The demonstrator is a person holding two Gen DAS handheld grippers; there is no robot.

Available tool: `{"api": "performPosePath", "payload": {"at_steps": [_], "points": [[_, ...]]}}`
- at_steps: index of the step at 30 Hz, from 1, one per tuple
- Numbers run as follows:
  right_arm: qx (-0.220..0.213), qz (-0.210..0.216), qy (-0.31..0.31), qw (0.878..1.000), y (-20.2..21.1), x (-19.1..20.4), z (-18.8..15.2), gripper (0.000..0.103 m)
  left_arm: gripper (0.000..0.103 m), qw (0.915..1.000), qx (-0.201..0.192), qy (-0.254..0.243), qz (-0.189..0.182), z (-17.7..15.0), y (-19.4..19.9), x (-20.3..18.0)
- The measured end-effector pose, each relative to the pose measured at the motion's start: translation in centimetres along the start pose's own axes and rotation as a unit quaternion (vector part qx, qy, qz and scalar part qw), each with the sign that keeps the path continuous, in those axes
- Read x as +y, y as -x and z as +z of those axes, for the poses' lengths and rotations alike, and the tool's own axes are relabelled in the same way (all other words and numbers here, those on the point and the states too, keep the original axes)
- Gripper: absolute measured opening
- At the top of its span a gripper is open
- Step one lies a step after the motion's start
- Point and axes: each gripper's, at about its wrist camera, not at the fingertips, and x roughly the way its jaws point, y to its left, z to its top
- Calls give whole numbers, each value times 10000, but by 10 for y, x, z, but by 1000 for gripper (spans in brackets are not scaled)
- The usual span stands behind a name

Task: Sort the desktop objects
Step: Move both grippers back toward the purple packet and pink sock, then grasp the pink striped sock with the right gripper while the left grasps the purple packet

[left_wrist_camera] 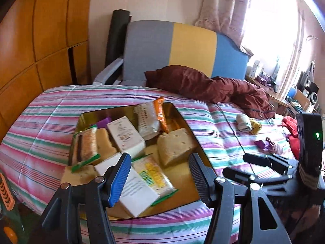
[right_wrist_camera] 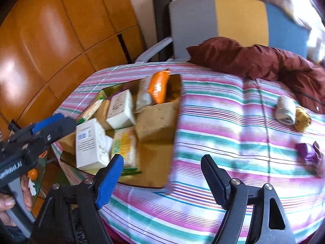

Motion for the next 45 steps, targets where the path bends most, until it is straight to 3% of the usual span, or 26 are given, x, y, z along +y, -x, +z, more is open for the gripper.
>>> {"api": "performPosePath", "payload": {"at_steps": [12, 18, 23, 28, 31, 36, 37, 39, 41, 45], "points": [[182, -917, -1103, 9895, 50, -123, 3, 79, 60, 9949, 310, -704, -651, -3, -16, -65], [215, -1644, -1951, 9667, 81, -207, -4, 79, 60, 9898, 568, -958, -884, -10, -28, -90], [259, -2261, -2518, 9406, 97, -272, -10, 79, 60, 9861, 737, -1106, -996, -15, -38, -106], [625, -2590, -2769, 9232, 82, -323, -12, 79, 61, 9822, 877, -1271, -1069, -19, -47, -120], [857, -2415, -2706, 9280, 63, -335, -9, 79, 61, 9804, 976, -1325, -1085, -20, -54, -127], [1144, -2514, -2488, 9283, 34, -340, -11, 79, 61, 9768, 1113, -1427, -1147, -23, -66, -142], [1233, -2528, -2467, 9274, 29, -340, -13, 77, 61, 9759, 1135, -1440, -1183, -23, -69, -145], [1410, -2499, -2258, 9310, 21, -338, -13, 53, 61, 9736, 1225, -1450, -1266, -25, -77, -153], [1411, -2593, -2140, 9312, 21, -335, -13, 44, 61, 9712, 1311, -1456, -1353, -26, -84, -161], [1134, -2609, -2329, 9300, 37, -339, -13, 40, 61, 9664, 1409, -1515, -1528, -25, -97, -182]]}}
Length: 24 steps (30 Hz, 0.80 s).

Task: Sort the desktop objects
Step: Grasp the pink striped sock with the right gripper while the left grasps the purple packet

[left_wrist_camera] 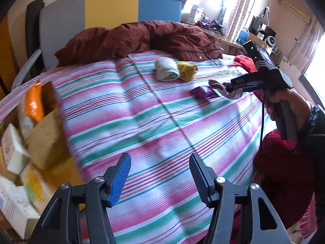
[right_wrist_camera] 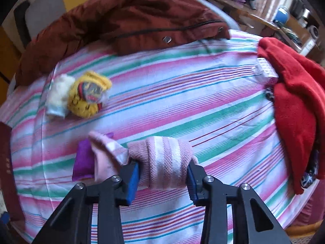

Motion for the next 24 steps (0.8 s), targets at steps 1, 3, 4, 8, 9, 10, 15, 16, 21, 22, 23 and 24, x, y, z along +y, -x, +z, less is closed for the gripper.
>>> {"api": "performPosePath", "payload": {"at_steps": [1, 3, 4, 8, 9, 10, 15, 16, 21, 22, 23, 24], "points": [[-69, 30, -97, 9999, 4, -4, 0, 40, 61, 10000, 2, -13, -38, 4, -4, -3], [-216, 37, -218, 9995, 11, -9, 2, 40, 61, 9999, 7, -18, -141, 14, -13, -10], [-290, -5, -256, 9993, 14, -11, 2, 40, 61, 9998, 30, -7, -197, 19, -18, -13], [-478, -56, -383, 9981, 22, -15, 7, 39, 60, 9988, 198, 34, -449, 39, -45, -28], [-577, -70, -465, 9972, 26, -19, 8, 39, 60, 9985, 236, 48, -484, 44, -51, -31], [-664, -58, -545, 9963, 30, -22, 9, 39, 60, 9981, 290, 76, -530, 49, -58, -35], [-993, -13, -833, 9916, 43, -35, 13, 39, 60, 9946, 515, 304, -844, 79, -92, -56], [-1000, 15, -846, 9914, 43, -36, 14, 39, 60, 9939, 546, 343, -895, 83, -98, -59], [-1068, 96, -724, 9916, 45, -29, 15, 40, 60, 9888, 785, 712, -1049, 107, -129, -72], [-1079, 126, -728, 9914, 46, -30, 14, 40, 60, 9885, 794, 791, -1014, 112, -134, -74], [-1084, 162, -742, 9912, 47, -31, 14, 40, 60, 9887, 779, 828, -978, 116, -137, -75], [-1088, 181, -748, 9911, 47, -32, 14, 40, 60, 9889, 760, 863, -945, 121, -141, -77]]}}
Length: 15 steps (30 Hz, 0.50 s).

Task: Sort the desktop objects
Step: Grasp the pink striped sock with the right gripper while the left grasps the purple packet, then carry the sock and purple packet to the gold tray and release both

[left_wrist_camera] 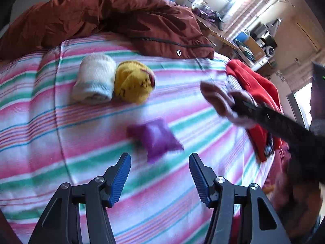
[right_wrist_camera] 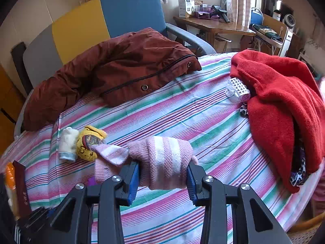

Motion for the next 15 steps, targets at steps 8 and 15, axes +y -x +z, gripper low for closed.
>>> {"api": "performPosePath", "payload": {"at_steps": [8, 15], "points": [[4, 157, 27, 9999, 1, 1, 0, 40, 59, 9982, 279, -88, 518, 21, -42, -8], [101, 209, 266, 9994, -3, 10, -2, 40, 40, 9945, 22, -746, 738, 4, -41, -4]]}}
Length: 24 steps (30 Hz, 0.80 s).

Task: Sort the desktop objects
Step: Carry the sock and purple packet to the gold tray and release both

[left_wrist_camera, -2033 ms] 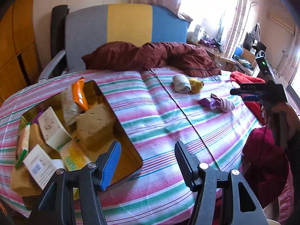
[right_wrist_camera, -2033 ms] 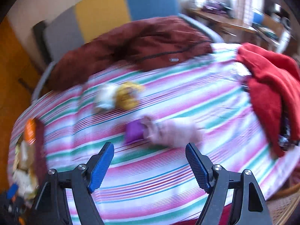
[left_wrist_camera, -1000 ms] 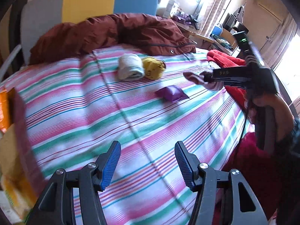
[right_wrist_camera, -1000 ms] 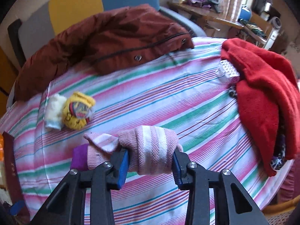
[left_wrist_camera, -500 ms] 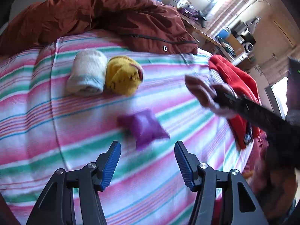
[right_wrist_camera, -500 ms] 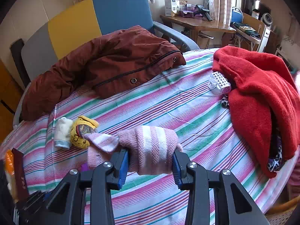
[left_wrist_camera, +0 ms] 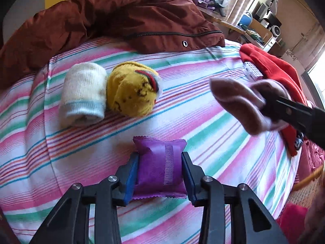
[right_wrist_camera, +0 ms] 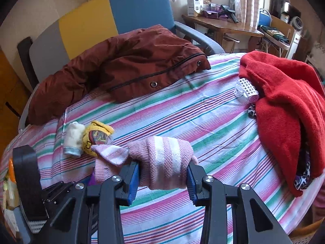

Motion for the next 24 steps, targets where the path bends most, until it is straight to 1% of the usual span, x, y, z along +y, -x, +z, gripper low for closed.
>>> {"api": "performPosePath", "payload": {"at_steps": [3, 5, 9, 13, 16, 20, 24], "points": [[63, 46, 110, 9999, -3, 3, -2, 40, 40, 9999, -83, -81, -6, -14, 10, 6], [95, 172, 230, 9995, -5, 9, -3, 40, 40, 9999, -126, -53, -43, -26, 18, 13], [69, 434, 739, 9963, -3, 31, -8, 40, 40, 9995, -298, -61, -13, -48, 42, 22], [-15, 816, 1198, 9894, 2, 53, -14, 40, 40, 9985, -543, -23, -55, -66, 74, 32], [-65, 977, 1505, 9838, 6, 66, -21, 40, 40, 9973, -729, 112, -48, -79, 100, 47], [-100, 1113, 1727, 9786, 10, 75, -27, 40, 40, 9947, -1000, 234, 30, -93, 134, 61], [-27, 1117, 1922, 9750, 8, 85, -33, 40, 40, 9906, -1311, 342, 211, -109, 174, 81]]}}
